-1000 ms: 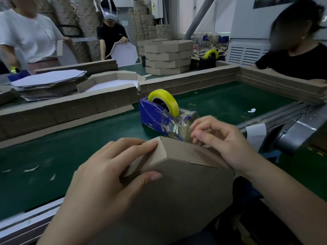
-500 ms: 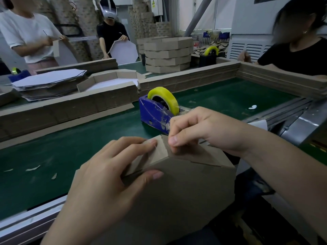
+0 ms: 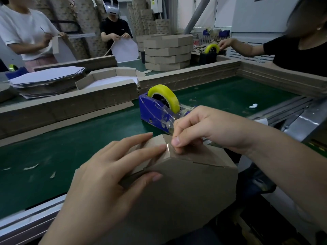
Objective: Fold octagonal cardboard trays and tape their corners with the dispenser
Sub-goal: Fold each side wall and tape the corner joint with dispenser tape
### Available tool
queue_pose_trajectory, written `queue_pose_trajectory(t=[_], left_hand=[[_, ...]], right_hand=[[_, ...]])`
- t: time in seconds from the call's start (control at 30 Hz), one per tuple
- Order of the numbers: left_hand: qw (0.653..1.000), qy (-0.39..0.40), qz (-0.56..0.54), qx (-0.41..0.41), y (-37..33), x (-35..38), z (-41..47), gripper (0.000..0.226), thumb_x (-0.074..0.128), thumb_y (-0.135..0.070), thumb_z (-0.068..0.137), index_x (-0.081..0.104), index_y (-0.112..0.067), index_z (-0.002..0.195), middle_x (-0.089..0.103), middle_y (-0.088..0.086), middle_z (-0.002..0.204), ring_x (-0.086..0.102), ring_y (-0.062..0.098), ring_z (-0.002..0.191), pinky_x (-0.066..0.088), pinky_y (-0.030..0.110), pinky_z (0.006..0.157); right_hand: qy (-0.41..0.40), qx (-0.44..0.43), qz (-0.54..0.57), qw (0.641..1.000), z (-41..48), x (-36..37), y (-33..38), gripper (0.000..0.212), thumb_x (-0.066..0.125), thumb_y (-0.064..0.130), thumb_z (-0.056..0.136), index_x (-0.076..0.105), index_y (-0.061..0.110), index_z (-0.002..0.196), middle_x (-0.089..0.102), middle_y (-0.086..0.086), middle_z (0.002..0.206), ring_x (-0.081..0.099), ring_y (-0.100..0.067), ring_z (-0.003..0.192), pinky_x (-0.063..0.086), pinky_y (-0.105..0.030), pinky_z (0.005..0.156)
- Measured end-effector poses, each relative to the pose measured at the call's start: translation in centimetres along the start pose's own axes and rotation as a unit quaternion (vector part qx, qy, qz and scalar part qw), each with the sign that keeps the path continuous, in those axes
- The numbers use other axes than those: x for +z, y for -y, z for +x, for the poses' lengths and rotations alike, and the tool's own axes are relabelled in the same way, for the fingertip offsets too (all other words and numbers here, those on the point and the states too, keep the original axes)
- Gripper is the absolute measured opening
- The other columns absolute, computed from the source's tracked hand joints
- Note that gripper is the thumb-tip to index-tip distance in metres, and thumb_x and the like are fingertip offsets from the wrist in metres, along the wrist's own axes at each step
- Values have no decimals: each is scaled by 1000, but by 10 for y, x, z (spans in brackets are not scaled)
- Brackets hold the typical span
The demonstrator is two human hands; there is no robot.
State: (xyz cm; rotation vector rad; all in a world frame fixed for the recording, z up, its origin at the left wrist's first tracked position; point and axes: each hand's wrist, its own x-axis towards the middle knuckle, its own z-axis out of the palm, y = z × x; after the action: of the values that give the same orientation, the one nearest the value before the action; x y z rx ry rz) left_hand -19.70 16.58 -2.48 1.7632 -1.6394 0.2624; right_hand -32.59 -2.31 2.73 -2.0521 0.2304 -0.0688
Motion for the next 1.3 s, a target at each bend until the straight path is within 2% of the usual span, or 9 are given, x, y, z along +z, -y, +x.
queue_pose_trajectory(t=[0.37, 0.53, 0.67, 0.77, 0.87, 0.97, 1.07, 1.2, 1.3], left_hand=[[1000, -10, 18, 19, 5, 3, -3, 38, 58, -48, 86, 71, -29, 116, 61, -12, 128, 63, 19, 105, 55, 43, 74], [1000, -8, 15, 18, 6, 5, -3, 37, 57, -48, 87, 71, -29, 115, 61, -12, 128, 63, 20, 106, 54, 45, 74], [1000, -9, 7, 11, 7, 3, -5, 36, 57, -49, 86, 69, -30, 114, 60, -14, 128, 63, 20, 109, 54, 46, 76], [1000, -8, -4, 8, 5, 1, -4, 29, 57, -48, 86, 68, -32, 107, 59, -17, 129, 63, 18, 111, 55, 45, 76], [1000, -13, -16, 9, 3, 0, -4, 19, 58, -47, 83, 60, -32, 96, 58, -19, 130, 63, 17, 112, 55, 45, 77], [1000, -21, -17, -11, 3, -1, -4, 20, 59, -49, 80, 54, -33, 91, 58, -23, 129, 63, 15, 111, 55, 45, 76], [1000, -3, 9, 3, 1, -1, -2, 27, 54, -49, 82, 53, -40, 108, 55, -23, 129, 62, 13, 110, 55, 45, 75], [998, 36, 47, 20, 0, -3, 0, 41, 49, -47, 87, 51, -48, 128, 53, -19, 131, 61, 18, 111, 56, 45, 72], [997, 41, 57, 17, -1, -4, 0, 40, 48, -48, 88, 53, -49, 127, 53, -17, 130, 62, 19, 109, 56, 45, 69]], right_hand=[[12, 92, -89, 992, 6, -3, 5, 28, 73, 47, 73, 72, 28, 53, 64, 8, 59, 53, 1, 56, 38, -8, 51], [50, 121, -148, 980, 11, -8, 8, 38, 67, 64, 59, 71, 27, 51, 41, 11, 43, 35, -5, 43, 29, -21, 50], [43, 167, -257, 951, 15, -11, -2, 64, 52, 86, 42, 63, 22, 44, 51, 7, 51, 54, -7, 61, 49, -29, 78], [47, 138, -228, 963, 16, -14, -12, 62, 54, 85, 39, 61, 24, 47, 49, 11, 49, 47, -3, 51, 39, -23, 61], [81, 100, -146, 981, 12, -29, -23, 46, 76, 67, 51, 61, 23, 53, 50, 9, 51, 42, -4, 45, 34, -15, 46], [-63, 63, -9, 996, 16, -56, -46, 30, 75, 48, 68, 64, 23, 56, 50, 11, 50, 42, -5, 45, 35, -15, 46], [-296, 84, -28, 951, 35, -77, -79, 23, 65, 45, 86, 68, 25, 75, 57, 12, 62, 48, -8, 56, 39, -23, 58], [-287, 148, -50, 945, 63, -81, -107, 23, 54, 47, 94, 68, 29, 91, 61, 1, 99, 46, -12, 64, 38, -25, 58], [-242, 150, 48, 957, 71, -81, -108, 28, 56, 44, 93, 73, 26, 80, 58, 5, 96, 37, -8, 54, 30, -21, 47]])
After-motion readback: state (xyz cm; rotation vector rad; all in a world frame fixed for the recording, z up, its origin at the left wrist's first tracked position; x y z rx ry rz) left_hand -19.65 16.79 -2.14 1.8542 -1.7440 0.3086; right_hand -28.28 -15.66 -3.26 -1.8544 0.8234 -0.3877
